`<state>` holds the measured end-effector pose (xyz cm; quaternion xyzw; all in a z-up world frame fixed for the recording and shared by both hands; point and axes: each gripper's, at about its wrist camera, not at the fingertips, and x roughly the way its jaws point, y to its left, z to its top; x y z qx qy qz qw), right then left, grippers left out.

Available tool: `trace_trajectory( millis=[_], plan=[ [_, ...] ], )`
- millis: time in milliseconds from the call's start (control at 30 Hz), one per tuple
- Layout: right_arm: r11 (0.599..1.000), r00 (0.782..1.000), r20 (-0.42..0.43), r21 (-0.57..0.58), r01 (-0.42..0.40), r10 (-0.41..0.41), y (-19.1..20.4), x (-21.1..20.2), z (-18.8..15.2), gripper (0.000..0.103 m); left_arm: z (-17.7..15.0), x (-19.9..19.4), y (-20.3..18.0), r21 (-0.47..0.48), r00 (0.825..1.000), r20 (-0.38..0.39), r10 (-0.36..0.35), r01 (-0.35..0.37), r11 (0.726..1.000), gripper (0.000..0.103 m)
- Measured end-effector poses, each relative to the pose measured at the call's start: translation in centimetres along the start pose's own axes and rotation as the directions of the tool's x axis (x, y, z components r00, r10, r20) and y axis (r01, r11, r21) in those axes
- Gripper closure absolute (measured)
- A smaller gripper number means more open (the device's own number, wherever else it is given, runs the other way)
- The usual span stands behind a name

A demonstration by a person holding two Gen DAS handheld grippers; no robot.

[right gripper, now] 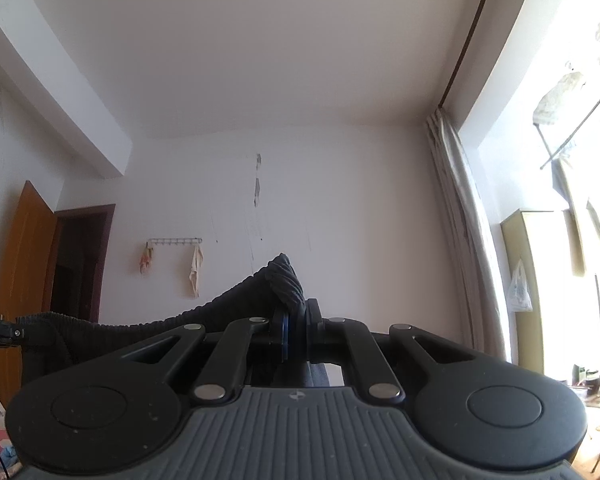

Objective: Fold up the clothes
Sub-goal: 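Raise the pants by the waistband with both grippers, letting the legs hang, then lower the hanging pants onto the bedspread with both grippers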

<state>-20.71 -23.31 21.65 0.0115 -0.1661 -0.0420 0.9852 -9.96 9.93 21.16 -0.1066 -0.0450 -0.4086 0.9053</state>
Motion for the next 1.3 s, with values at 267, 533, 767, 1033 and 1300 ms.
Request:
trace_trajectory(
  millis=[267, 533, 767, 1033, 1300],
  plan=[
    [1.000, 0.997, -0.073, 0.019, 0.013, -0.012, -1.1, 2.3, -2.4, 0.096, -2.4, 3.8, 3.1, -0.036, 0.995, -0.093, 0.030, -0.034, 0.999, 0.097],
    [0.998, 0.964, -0.263, 0.035, 0.049, -0.038, -3.4, 10.9, -9.7, 0.096, -7.5, 12.5, 11.3, -0.116, 0.963, -0.256, 0.087, -0.120, 0.986, 0.097],
    [0.990, 0.865, -0.500, 0.099, 0.099, -0.036, -6.8, 22.9, -22.3, 0.096, -17.0, 23.7, 20.9, -0.125, 0.873, -0.460, 0.162, -0.244, 0.962, 0.096],
    [0.973, 0.667, -0.745, 0.170, 0.158, 0.022, -10.3, 35.0, -41.7, 0.096, -29.3, 32.5, 29.8, -0.085, 0.710, -0.664, 0.233, -0.381, 0.921, 0.096],
    [0.964, 0.529, -0.846, 0.193, 0.184, 0.069, -11.0, 38.8, -53.9, 0.095, -35.8, 35.6, 34.5, -0.143, 0.607, -0.770, 0.195, -0.463, 0.874, 0.087]
  ],
)
